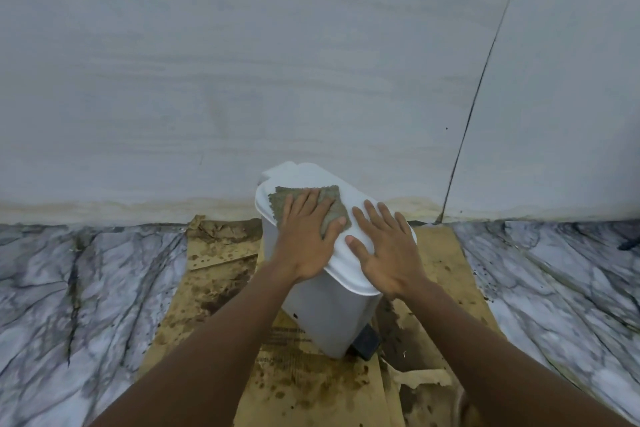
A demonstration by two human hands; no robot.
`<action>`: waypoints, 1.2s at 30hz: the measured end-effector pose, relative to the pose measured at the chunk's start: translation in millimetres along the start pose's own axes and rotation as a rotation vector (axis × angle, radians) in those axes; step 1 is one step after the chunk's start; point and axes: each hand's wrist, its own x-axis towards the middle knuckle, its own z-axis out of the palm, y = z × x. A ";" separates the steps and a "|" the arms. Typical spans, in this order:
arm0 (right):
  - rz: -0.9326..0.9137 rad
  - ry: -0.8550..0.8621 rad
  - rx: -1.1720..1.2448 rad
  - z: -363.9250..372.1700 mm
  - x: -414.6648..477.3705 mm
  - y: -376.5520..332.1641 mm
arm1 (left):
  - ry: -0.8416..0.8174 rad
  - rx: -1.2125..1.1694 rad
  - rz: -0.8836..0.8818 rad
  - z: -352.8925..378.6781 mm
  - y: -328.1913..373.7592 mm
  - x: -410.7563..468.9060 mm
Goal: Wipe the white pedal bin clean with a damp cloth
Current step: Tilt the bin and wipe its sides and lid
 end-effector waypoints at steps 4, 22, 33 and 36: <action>0.066 0.026 0.051 -1.0 11.9 8.7 | 0.054 0.007 0.047 11.9 2.0 21.0; -0.132 -0.099 -0.126 -17.0 13.3 -59.8 | -0.115 -0.165 -0.172 -54.7 -46.5 -2.0; 0.082 -0.151 0.066 -11.5 -29.0 -49.0 | -0.163 -0.235 -0.121 -43.4 3.3 -45.3; 0.149 -0.190 0.055 -12.7 -39.1 -56.5 | -0.196 -0.290 -0.150 -44.6 11.3 -54.2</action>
